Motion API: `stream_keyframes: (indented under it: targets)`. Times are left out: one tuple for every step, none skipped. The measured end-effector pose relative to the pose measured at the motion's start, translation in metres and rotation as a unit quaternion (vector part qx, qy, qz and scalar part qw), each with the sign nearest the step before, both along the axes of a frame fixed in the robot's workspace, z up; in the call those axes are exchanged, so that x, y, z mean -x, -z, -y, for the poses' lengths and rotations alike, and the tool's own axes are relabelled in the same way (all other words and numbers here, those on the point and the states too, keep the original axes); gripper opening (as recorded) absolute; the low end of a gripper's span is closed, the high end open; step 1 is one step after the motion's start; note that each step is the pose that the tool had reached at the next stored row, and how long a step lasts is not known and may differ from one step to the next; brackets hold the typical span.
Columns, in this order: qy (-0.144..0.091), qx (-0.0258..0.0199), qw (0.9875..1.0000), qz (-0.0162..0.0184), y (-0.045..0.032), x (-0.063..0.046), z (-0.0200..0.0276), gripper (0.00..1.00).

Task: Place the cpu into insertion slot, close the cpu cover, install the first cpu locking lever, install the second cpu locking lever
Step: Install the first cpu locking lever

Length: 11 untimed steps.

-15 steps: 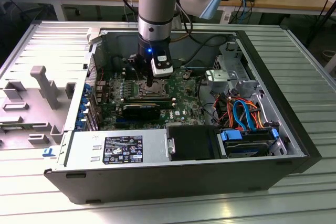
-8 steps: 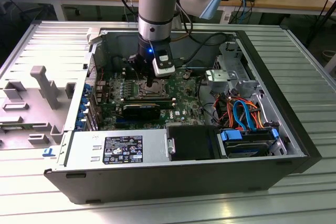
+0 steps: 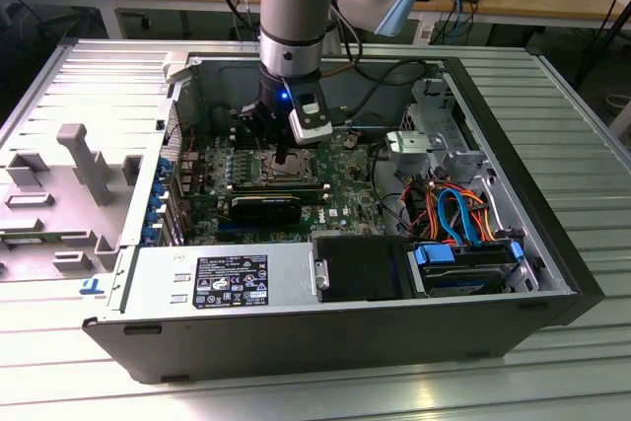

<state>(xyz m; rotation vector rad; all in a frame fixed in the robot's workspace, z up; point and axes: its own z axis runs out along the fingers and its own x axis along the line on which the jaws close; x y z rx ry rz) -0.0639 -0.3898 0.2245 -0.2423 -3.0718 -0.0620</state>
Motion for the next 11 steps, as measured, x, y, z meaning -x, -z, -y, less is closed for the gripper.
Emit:
stream_keyframes:
  targets:
    - [-0.004, 0.0, 1.0, 0.0, 0.0, 0.0, 0.0, 0.11]
    - [-0.007, 0.0, 1.0, 0.0, 0.0, 0.0, 0.0, 0.11]
    - [-0.012, 0.0, 0.9999, 0.0, 0.0, 0.0, 0.0, 0.11]
    - [-0.015, 0.0, 0.9999, 0.0, 0.0, 0.0, 0.0, 0.11]
    - [-0.024, 0.0, 0.9997, 0.0, 0.0, 0.0, 0.0, 0.11]
    - [-0.03, 0.0, 0.9995, 0.0, 0.0, 0.0, 0.0, 0.11]
    - [-0.034, 0.0, 0.9994, 0.0, 0.0, 0.0, 0.0, 0.11]
    - [-0.038, 0.0, 0.9993, 0.0, 0.0, 0.0, 0.0, 0.11]
    - [-0.042, 0.0, 0.9991, 0.0, 0.0, 0.0, 0.0, 0.11]
    - [-0.047, 0.0, 0.9989, 0.0, 0.0, 0.0, 0.0, 0.11]
    - [-0.063, 0.0, 0.998, 0.0, 0.0, 0.0, 0.0, 0.11]
